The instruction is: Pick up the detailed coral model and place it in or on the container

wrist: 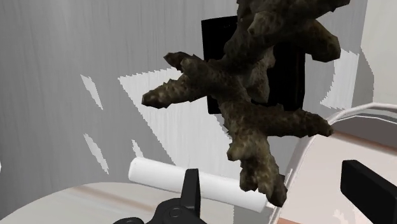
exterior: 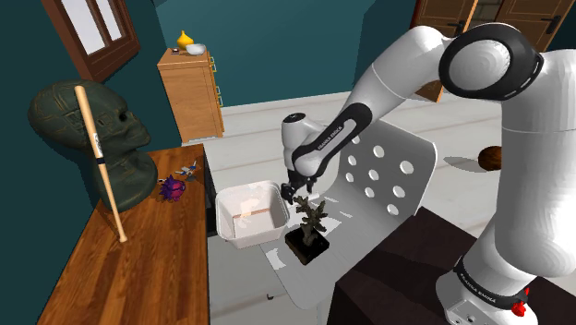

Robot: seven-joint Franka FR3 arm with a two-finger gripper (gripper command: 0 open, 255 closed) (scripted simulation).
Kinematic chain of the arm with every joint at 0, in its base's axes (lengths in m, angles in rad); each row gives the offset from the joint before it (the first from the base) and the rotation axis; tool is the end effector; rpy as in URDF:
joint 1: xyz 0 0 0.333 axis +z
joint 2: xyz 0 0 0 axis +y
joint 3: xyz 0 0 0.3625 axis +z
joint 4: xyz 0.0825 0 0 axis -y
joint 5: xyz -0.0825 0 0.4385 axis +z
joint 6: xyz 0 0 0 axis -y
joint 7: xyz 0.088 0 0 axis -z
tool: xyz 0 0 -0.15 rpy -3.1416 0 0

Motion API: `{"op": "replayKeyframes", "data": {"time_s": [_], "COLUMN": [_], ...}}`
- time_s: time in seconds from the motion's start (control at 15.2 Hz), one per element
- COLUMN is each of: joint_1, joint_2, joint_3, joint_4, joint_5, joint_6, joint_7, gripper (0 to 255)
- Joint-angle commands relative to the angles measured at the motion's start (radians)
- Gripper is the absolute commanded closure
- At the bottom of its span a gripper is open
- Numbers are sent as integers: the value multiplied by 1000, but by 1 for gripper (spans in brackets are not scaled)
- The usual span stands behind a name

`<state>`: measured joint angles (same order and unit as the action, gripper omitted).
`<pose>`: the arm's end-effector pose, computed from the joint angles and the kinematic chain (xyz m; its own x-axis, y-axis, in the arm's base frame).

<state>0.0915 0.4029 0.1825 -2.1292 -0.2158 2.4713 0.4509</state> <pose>0.5945 0.1645 0.1708 0.9995 -0.0175 -0.0244 -0.0157 -0.9973 0.0716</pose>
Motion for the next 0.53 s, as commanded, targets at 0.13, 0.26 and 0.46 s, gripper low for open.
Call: {"op": "replayKeyframes", "data": {"time_s": [0.13,0.26,0.46], "joint_1": [6,6,6], "joint_2": [44,44,44], "joint_3": [-12,-12,-12], "joint_4": [0,0,0], "joint_5": [-18,-18,-18], "joint_6": [43,43,43], "joint_7": [12,12,12], "gripper": [0,0,0]}}
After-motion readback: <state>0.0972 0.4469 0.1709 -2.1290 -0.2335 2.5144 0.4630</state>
